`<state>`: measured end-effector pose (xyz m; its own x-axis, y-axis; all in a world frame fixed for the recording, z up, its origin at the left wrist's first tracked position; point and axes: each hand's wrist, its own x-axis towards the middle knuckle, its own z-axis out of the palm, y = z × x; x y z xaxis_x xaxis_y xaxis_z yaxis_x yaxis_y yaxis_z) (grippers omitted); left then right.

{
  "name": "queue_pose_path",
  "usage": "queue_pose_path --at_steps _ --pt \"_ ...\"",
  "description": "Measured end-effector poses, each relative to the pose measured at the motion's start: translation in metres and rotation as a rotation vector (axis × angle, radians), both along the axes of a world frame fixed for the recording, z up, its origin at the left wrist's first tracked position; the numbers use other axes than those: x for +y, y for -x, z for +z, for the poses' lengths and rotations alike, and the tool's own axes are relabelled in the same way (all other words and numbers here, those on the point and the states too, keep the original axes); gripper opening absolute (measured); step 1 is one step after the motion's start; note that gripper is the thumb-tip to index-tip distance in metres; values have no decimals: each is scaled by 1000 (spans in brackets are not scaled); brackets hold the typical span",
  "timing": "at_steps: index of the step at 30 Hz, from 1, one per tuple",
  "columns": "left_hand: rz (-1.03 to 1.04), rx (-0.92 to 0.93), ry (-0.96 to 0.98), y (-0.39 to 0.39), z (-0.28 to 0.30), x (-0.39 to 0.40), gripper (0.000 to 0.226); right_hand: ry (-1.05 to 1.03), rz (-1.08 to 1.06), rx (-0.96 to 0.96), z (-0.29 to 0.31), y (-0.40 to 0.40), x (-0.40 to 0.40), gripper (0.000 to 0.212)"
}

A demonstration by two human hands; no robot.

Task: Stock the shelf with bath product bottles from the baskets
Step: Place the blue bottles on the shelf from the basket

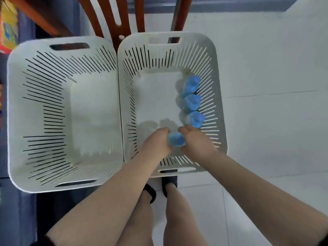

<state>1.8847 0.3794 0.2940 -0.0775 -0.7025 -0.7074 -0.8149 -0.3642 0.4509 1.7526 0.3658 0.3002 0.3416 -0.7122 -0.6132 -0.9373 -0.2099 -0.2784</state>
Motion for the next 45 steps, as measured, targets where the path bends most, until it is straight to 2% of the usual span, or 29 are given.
queue_pose_path --at_steps 3,8,13,19,24,30,35,45 --pt "-3 40 -8 3 -23 -1 53 8 53 25 -17 -4 -5 32" --pt "76 135 8 5 -40 -1 52 35 -82 -53 -29 -7 -15 28" --pt "185 205 58 -2 -29 0 45 24 -180 -172 -21 -8 -18 39" --pt "368 328 171 -18 8 -13 44 139 -283 -348 28 -13 -33 43" --pt "452 391 320 -38 63 -18 43 228 -255 -471 91 -32 -50 42" --pt "585 423 410 -78 151 -14 36 285 -167 -627 196 -79 -72 40" --pt "722 441 618 -124 237 -2 34 351 -43 -784 287 -133 -74 36" --pt "766 323 994 -226 400 74 35 426 288 -1107 443 -251 -34 31"
